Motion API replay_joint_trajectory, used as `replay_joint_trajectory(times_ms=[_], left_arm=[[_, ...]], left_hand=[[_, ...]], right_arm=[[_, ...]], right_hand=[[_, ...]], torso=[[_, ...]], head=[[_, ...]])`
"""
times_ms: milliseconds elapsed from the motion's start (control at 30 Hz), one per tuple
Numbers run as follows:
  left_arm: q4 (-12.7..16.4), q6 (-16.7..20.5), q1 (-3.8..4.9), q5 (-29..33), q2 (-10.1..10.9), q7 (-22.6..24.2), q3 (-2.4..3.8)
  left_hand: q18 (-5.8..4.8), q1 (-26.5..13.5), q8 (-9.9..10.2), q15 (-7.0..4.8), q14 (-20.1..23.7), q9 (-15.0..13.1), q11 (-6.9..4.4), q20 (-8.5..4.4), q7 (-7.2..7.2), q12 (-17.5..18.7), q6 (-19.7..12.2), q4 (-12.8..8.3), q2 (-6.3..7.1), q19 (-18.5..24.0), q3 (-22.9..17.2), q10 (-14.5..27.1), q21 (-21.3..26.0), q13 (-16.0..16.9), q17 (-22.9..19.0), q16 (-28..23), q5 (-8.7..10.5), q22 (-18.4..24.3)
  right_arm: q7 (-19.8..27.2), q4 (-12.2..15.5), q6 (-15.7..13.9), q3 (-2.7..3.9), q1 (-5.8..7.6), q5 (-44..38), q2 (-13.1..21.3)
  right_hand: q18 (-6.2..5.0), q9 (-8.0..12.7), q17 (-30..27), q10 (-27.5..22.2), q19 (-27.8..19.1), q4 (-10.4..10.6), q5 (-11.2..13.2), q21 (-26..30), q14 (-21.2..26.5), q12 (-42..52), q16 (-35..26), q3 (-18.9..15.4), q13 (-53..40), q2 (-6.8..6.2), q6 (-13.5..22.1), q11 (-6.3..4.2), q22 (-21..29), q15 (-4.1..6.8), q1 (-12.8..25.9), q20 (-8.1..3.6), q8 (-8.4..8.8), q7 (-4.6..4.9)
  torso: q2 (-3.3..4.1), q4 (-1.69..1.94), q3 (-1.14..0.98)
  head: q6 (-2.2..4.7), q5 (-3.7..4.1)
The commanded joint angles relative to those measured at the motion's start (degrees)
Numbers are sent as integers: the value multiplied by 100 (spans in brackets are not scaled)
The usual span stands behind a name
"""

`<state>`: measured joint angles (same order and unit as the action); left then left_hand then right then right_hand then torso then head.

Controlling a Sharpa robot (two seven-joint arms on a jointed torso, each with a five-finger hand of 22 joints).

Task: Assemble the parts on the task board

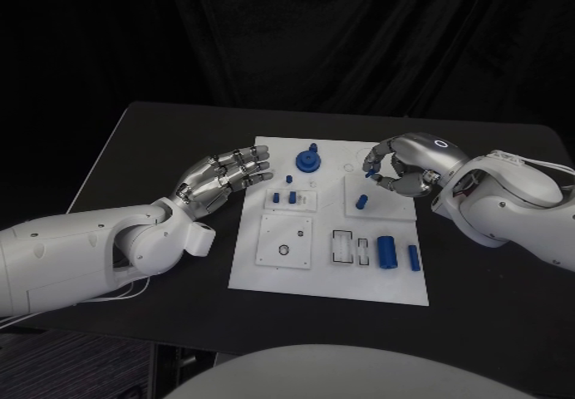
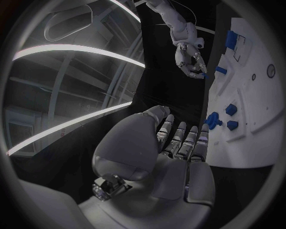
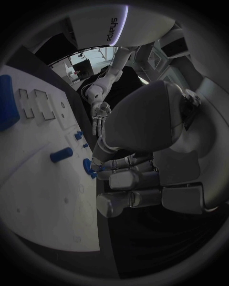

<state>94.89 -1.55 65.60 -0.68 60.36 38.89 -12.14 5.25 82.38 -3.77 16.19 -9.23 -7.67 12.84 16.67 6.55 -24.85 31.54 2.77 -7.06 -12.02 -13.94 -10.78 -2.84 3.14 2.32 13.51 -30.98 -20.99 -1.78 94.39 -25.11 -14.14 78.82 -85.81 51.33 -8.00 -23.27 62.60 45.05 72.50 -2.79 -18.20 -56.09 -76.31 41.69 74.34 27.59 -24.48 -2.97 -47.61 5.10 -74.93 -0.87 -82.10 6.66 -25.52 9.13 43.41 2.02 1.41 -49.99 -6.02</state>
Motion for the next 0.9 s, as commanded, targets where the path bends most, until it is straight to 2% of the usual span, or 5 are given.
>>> replay_joint_trajectory(times_ms=[33, 167, 400, 633, 900], left_arm=[[3, -3, -10, 14, -10, 651, 4], [2, -4, -10, 14, -3, 642, 4], [-14, -31, -11, 14, -26, 626, 3], [-34, -62, -13, 14, -56, 606, 3], [-26, -75, -13, 14, -69, 559, 3]], left_hand=[[-97, -65, -13, 4, 26, 5, 30, 5, 6, -21, 21, -11, 14, 33, -36, -17, 26, -2, -2, -7, 8, 5], [-95, -75, -15, -2, 36, 4, 27, 4, 17, -21, 36, -14, 15, 26, -45, -15, 23, -3, -3, -14, 9, -12], [-92, -82, -19, -5, 35, 1, 23, 4, 30, -22, 54, -15, 12, 17, -54, -14, 19, -3, -2, -10, 10, -25], [-88, -99, -20, -7, 40, 3, 15, 13, 43, -15, 58, -20, 23, -22, -62, -8, 3, -4, -2, -13, 11, -67], [-84, -133, -45, -8, 22, -11, -18, 15, 108, -36, 162, -24, -2, -83, -123, -20, -20, -1, 4, 15, 8, -97]], right_arm=[[-182, 247, 58, 0, 7, -314, 24], [-248, 615, 195, -4, -29, -457, -26], [-270, 837, 339, -5, -148, -655, -305], [-289, 831, 452, -4, -278, -829, -626], [-361, 639, 689, -3, -423, -908, -952]], right_hand=[[84, -7, 36, 43, 56, -5, -7, -57, -62, 4, 32, -31, 9, -56, -22, 8, -575, 3, -9, 15, -35, -15], [89, -9, 56, 51, 76, 2, -6, -83, -82, 2, 53, -35, 16, -59, -23, 7, -581, 4, -1, 13, -35, -16], [75, -13, -10, 61, 48, 7, -6, -21, -54, -2, 23, -48, 27, -78, -34, 3, -561, 4, 12, 13, -39, -21], [71, -8, -26, 98, 40, -4, -38, -9, -41, 3, 18, -46, 38, -91, -22, -4, -556, 9, 2, 9, -21, -25], [45, 5, -114, 101, -32, -17, -81, 114, 20, -15, -30, -34, 60, -102, 5, 2, -521, 8, -9, 6, 16, -18]], torso=[[-4, 9, 0], [-8, 6, -2], [-5, 7, 0], [-9, -7, -5], [-5, 6, -1]], head=[[-1, -12], [-1, -43], [-1, -21], [-1, -25], [-1, -54]])
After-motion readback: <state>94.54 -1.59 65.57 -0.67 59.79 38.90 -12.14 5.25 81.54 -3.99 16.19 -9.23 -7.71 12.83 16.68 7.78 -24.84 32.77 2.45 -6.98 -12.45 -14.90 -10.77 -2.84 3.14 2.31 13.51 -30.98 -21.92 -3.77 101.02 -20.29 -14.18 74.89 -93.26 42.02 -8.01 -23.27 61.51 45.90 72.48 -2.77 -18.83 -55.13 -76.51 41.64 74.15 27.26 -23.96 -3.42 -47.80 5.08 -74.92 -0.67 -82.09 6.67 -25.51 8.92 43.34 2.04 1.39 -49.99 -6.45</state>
